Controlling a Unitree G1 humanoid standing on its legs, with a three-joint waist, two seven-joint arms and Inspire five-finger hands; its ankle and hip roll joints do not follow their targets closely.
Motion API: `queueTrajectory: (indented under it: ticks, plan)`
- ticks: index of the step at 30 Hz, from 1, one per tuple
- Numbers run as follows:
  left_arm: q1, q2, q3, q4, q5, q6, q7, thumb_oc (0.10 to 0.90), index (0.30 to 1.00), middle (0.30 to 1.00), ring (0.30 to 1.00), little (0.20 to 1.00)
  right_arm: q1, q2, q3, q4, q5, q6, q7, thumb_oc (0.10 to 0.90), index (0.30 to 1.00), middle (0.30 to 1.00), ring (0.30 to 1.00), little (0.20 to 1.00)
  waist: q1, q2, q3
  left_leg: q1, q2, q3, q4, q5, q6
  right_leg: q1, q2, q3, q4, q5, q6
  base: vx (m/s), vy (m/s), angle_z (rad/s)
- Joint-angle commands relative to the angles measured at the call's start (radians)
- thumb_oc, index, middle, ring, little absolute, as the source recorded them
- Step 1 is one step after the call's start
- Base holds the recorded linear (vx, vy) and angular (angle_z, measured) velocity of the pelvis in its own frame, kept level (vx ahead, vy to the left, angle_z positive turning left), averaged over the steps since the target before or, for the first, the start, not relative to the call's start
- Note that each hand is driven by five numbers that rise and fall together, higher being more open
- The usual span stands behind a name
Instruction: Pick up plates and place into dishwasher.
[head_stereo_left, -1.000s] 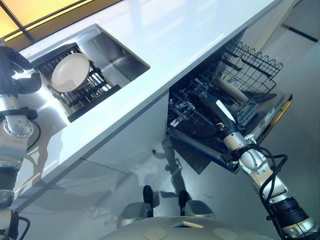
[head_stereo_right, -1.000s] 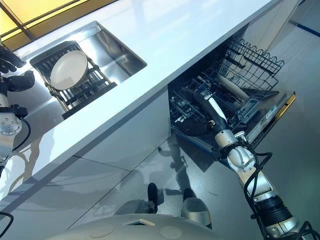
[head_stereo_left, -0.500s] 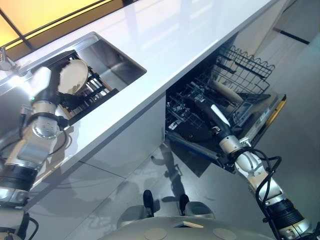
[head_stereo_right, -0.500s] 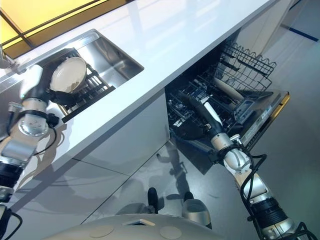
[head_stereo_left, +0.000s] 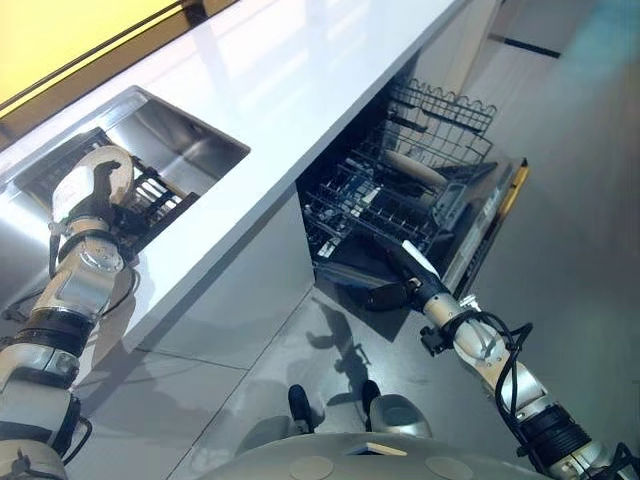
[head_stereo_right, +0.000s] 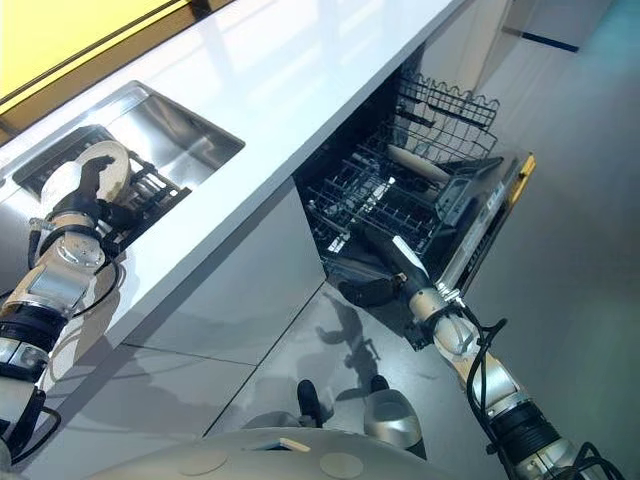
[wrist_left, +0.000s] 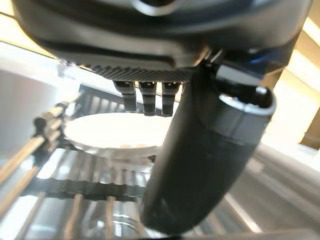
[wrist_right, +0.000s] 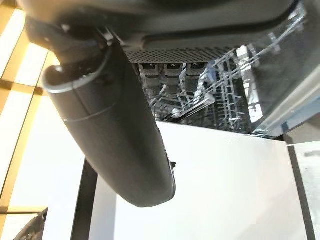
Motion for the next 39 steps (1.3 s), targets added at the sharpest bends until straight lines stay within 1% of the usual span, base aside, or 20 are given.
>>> queueTrajectory:
  ticks: [1, 3, 4, 5, 9, 16, 21, 23, 27, 28, 29, 30, 33, 39]
  plan:
    - [-0.169, 0.026, 0.013, 0.125, 0.053, -0.022, 0.164, 0.800, 0.900, 0.900, 0.900, 0.900, -0.064, -0.023, 0.016, -0.090, 0.023, -0.100, -0.016, 0.800, 0.900, 0.900, 0.900, 0.900, -0.004, -0.010, 0.005, -0.022, -0.077, 0.001, 0.086, -0.149, 0.021, -0.072, 0.016, -0.020, 0.078, -0.015, 0.061, -0.03, 0.011, -0.16]
    - [-0.201, 0.029, 0.019, 0.204, 0.018, -0.027, 0.211, 0.800, 0.900, 0.900, 0.900, 0.900, -0.069, -0.029, 0.028, -0.090, 0.020, -0.107, -0.022, 0.800, 0.900, 0.900, 0.900, 0.900, -0.015, -0.013, 0.026, -0.042, -0.076, 0.006, 0.092, -0.146, 0.020, -0.095, 0.019, -0.008, 0.084, -0.013, 0.060, -0.05, 0.020, -0.16]
    - [-0.205, 0.031, 0.019, 0.210, 0.014, -0.025, 0.214, 0.800, 0.900, 0.900, 0.900, 0.900, -0.069, -0.031, 0.029, -0.090, 0.021, -0.108, -0.023, 0.800, 0.900, 0.900, 0.900, 0.900, -0.016, -0.014, 0.029, -0.045, -0.076, 0.006, 0.093, -0.146, 0.020, -0.097, 0.019, -0.007, 0.085, -0.013, 0.060, -0.08, 0.023, -0.08]
    - [-0.215, 0.032, 0.022, 0.230, 0.013, -0.014, 0.225, 0.800, 0.900, 0.900, 0.900, 0.900, -0.073, -0.035, 0.032, -0.094, 0.022, -0.106, -0.029, 0.800, 0.900, 0.900, 0.900, 0.900, -0.019, -0.015, 0.039, -0.056, -0.075, 0.007, 0.097, -0.145, 0.020, -0.106, 0.019, -0.002, 0.087, -0.013, 0.060, -0.07, 0.017, -0.03]
    - [-0.239, 0.035, 0.028, 0.255, -0.062, 0.024, 0.283, 0.800, 0.900, 0.900, 0.900, 0.900, -0.089, -0.044, 0.037, -0.101, 0.025, -0.107, -0.056, 0.800, 0.900, 0.900, 0.900, 0.900, -0.022, -0.023, 0.075, -0.091, -0.072, 0.010, 0.107, -0.141, 0.018, -0.139, 0.023, 0.012, 0.090, -0.009, 0.059, -0.08, 0.017, -0.06]
    - [-0.268, 0.076, 0.036, 0.300, -0.077, 0.087, 0.311, 0.800, 0.900, 0.900, 0.900, 0.900, -0.097, -0.064, 0.022, -0.118, 0.022, -0.102, -0.085, 0.800, 0.900, 0.900, 0.900, 0.900, -0.024, -0.041, 0.130, -0.146, -0.072, 0.013, 0.126, -0.137, 0.021, -0.189, 0.025, 0.033, 0.096, 0.005, 0.062, -0.04, 0.042, -0.06]
    - [-0.285, 0.093, 0.024, 0.282, -0.093, 0.130, 0.347, 0.800, 0.900, 0.900, 0.900, 0.900, -0.107, -0.076, 0.018, -0.128, 0.021, -0.108, -0.097, 0.800, 0.900, 0.900, 0.900, 0.900, -0.018, -0.056, 0.168, -0.197, -0.073, 0.012, 0.148, -0.134, 0.026, -0.243, 0.026, 0.046, 0.117, 0.013, 0.063, -0.05, 0.059, -0.01]
    - [-0.286, 0.093, 0.020, 0.272, -0.093, 0.146, 0.388, 0.800, 0.900, 0.900, 0.900, 0.900, -0.111, -0.080, 0.019, -0.130, 0.019, -0.118, -0.103, 0.800, 0.900, 0.900, 0.900, 0.900, -0.015, -0.064, 0.185, -0.219, -0.073, 0.011, 0.160, -0.134, 0.028, -0.264, 0.028, 0.052, 0.125, 0.017, 0.062, -0.05, 0.047, -0.02]
    - [-0.295, 0.097, 0.026, 0.256, -0.102, 0.144, 0.451, 0.800, 0.900, 0.900, 0.900, 0.900, -0.119, -0.083, 0.016, -0.124, 0.023, -0.131, -0.107, 0.800, 0.900, 0.900, 0.900, 0.900, -0.007, -0.075, 0.202, -0.243, -0.074, 0.008, 0.171, -0.132, 0.028, -0.287, 0.029, 0.055, 0.132, 0.024, 0.063, -0.03, 0.035, 0.02]
    - [-0.295, 0.096, 0.030, 0.254, -0.117, 0.134, 0.468, 0.597, 0.726, 0.726, 0.726, 0.697, -0.118, -0.083, 0.016, -0.124, 0.022, -0.133, -0.110, 0.800, 0.900, 0.900, 0.900, 0.900, -0.006, -0.078, 0.206, -0.246, -0.075, 0.007, 0.173, -0.133, 0.029, -0.291, 0.029, 0.056, 0.133, 0.025, 0.063, -0.02, 0.036, 0.01]
    - [-0.294, 0.094, 0.035, 0.255, -0.131, 0.122, 0.473, 0.314, 0.484, 0.484, 0.484, 0.414, -0.118, -0.081, 0.017, -0.122, 0.020, -0.137, -0.114, 0.800, 0.900, 0.900, 0.900, 0.900, -0.004, -0.080, 0.207, -0.249, -0.076, 0.006, 0.175, -0.133, 0.029, -0.294, 0.029, 0.056, 0.134, 0.025, 0.063, -0.01, 0.030, 0.01]
    - [-0.292, 0.090, 0.042, 0.253, -0.151, 0.106, 0.479, 0.100, 0.300, 0.300, 0.300, 0.200, -0.117, -0.078, 0.016, -0.119, 0.018, -0.139, -0.117, 0.800, 0.900, 0.900, 0.900, 0.900, -0.002, -0.081, 0.208, -0.251, -0.076, 0.006, 0.175, -0.134, 0.029, -0.296, 0.029, 0.054, 0.134, 0.025, 0.064, 0.00, 0.000, 0.00]
    - [-0.272, 0.069, 0.076, 0.240, -0.226, 0.055, 0.504, 0.100, 0.300, 0.300, 0.300, 0.200, -0.112, -0.066, 0.016, -0.118, 0.008, -0.138, -0.125, 0.800, 0.900, 0.900, 0.900, 0.900, 0.004, -0.085, 0.210, -0.254, -0.078, 0.002, 0.177, -0.135, 0.029, -0.297, 0.026, 0.050, 0.133, 0.026, 0.066, 0.00, 0.000, 0.00]
    - [-0.268, 0.057, 0.123, 0.229, -0.263, -0.027, 0.531, 0.100, 0.300, 0.300, 0.300, 0.200, -0.103, -0.056, 0.013, -0.124, -0.002, -0.131, -0.114, 0.800, 0.900, 0.900, 0.900, 0.900, 0.008, -0.083, 0.203, -0.246, -0.080, -0.006, 0.181, -0.138, 0.027, -0.287, 0.020, 0.040, 0.137, 0.020, 0.065, 0.01, 0.005, 0.02]
